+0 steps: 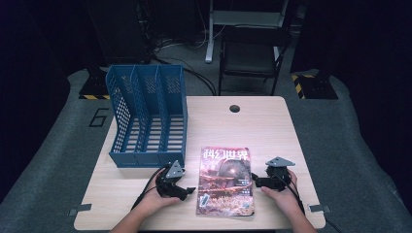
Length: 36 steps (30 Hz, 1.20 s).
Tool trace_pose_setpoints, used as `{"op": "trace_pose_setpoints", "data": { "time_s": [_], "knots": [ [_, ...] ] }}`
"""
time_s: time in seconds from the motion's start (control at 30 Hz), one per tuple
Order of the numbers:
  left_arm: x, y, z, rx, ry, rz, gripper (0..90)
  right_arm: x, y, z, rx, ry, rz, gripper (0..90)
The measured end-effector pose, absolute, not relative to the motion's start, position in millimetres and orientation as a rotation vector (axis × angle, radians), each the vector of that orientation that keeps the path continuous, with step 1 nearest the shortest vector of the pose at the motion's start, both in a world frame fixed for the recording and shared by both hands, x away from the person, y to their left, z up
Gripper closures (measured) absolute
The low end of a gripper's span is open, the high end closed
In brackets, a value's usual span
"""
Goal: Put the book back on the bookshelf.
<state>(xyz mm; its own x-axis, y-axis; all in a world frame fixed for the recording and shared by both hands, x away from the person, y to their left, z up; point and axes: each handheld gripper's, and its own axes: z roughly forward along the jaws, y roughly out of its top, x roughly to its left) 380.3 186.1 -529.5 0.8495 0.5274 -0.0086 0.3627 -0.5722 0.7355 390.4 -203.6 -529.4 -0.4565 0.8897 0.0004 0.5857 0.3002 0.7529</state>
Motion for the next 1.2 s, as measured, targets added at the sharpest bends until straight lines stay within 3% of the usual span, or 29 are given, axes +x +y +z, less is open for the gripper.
{"op": "trace_pose_setpoints", "data": {
  "time_s": [0.33, 0.67, 1.2],
  "knots": [
    [380.0, 185.6, -529.6, 2.234, 0.652, 0.274, 16.1, 391.4, -205.1, -528.3, 1.317, 2.16, 0.972, 20.0],
    [375.2, 187.0, -527.8, 2.247, 0.683, 0.278, 16.5, 390.1, -205.0, -519.0, 1.401, 2.192, 0.948, 34.8],
    [375.3, 185.0, -521.4, 2.245, 0.78, 0.225, 20.1, 383.1, -201.1, -505.2, 1.477, 2.186, 1.132, 31.3]
  ]
}}
